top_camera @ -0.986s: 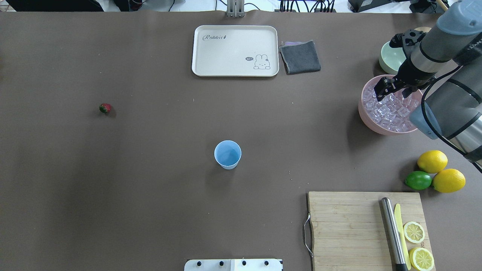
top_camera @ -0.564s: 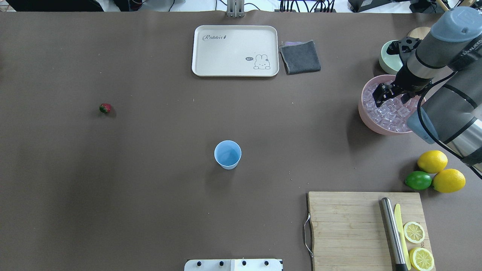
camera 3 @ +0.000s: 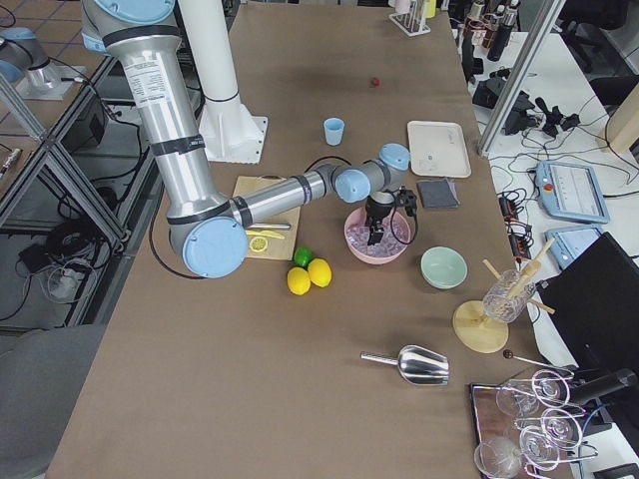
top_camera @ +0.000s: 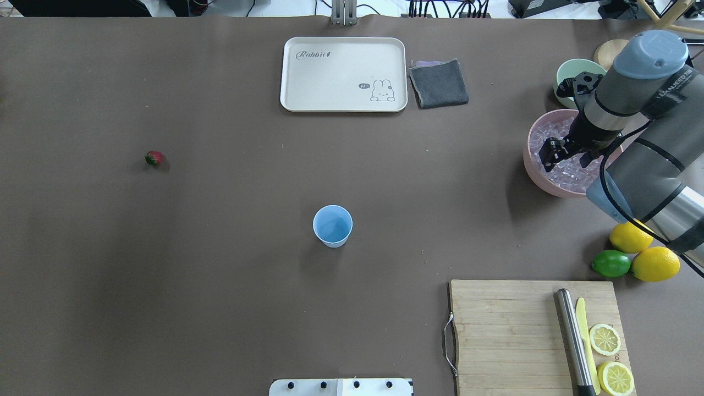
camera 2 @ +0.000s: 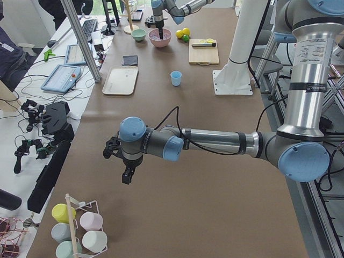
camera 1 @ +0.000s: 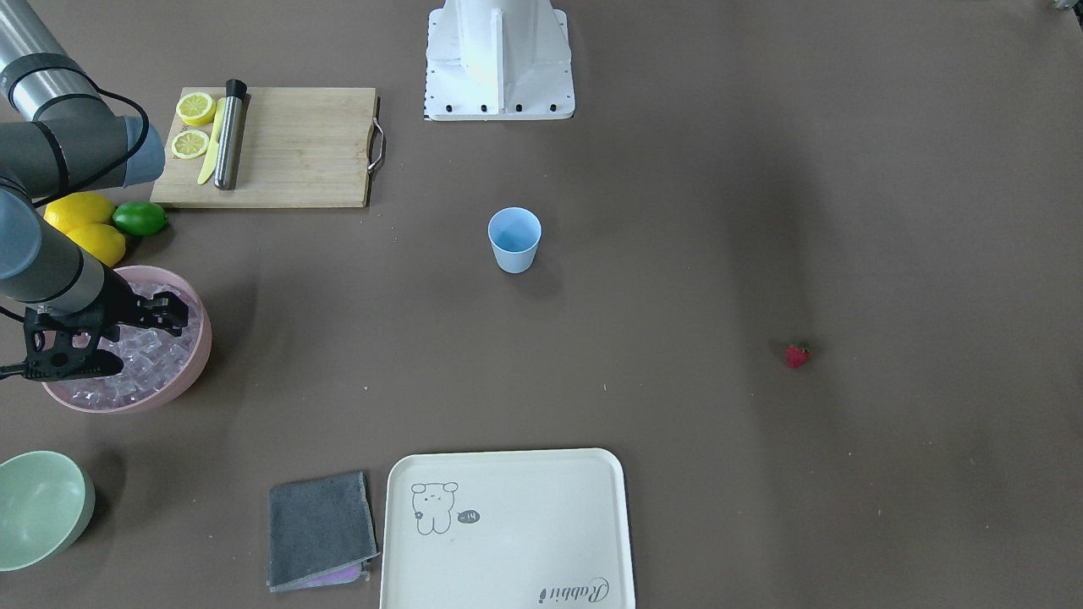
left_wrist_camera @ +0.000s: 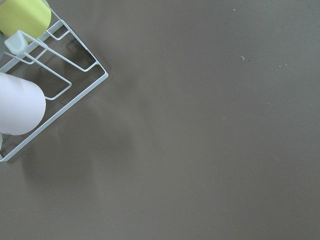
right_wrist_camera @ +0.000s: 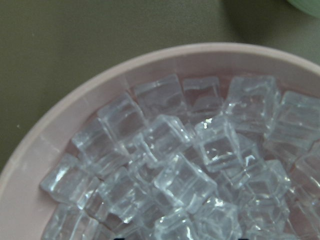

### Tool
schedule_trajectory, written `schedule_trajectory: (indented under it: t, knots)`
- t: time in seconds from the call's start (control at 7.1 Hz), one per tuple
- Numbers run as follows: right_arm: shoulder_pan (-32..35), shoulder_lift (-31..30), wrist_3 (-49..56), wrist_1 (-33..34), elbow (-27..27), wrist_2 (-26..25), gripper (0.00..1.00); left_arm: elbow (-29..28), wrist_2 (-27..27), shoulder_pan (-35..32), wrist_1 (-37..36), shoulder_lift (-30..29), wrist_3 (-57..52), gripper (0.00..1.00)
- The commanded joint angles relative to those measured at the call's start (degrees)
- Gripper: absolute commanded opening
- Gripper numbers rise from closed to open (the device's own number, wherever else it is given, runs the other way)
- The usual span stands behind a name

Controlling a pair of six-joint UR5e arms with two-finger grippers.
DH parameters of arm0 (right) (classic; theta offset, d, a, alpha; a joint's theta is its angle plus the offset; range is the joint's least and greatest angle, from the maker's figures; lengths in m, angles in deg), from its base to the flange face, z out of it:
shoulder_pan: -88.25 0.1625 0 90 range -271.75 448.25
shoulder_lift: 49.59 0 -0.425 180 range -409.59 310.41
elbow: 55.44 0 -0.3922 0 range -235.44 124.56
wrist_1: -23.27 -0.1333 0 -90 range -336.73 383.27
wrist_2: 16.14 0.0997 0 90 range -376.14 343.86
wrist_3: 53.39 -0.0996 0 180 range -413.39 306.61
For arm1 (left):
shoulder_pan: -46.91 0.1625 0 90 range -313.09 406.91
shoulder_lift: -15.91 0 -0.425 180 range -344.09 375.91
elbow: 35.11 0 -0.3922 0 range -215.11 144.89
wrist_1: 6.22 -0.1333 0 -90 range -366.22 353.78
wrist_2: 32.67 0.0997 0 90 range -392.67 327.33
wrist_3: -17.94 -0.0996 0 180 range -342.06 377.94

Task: Put ice and strawberries in cup
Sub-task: 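Lower the right gripper into the bowl and grasp an ice cube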

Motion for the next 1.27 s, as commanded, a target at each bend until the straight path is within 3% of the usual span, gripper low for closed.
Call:
schedule_trajectory:
  t: [0.0, 0.14, 0.7, 1.13]
  knots:
    - [0.1, -0.3, 0.5, 0.0, 0.3, 0.3, 0.18, 0.0, 0.0, 0.1, 0.0, -0.3, 0.0, 0.98]
    - [1.2, -0.2, 0.6, 0.1, 0.1, 0.7, 0.00, 0.0, 0.0, 0.1, -0.1, -0.3, 0.0, 0.98]
    - [3.3, 1.0, 0.7, 0.7, -0.7, 1.6, 0.00, -0.2, 0.0, 0.0, 0.0, -0.4, 0.0, 0.98]
    - [5.3, 4.1, -0.3, 7.1, -9.8, 6.0, 0.00, -0.2, -0.1, 0.0, 0.1, -0.4, 0.0, 0.98]
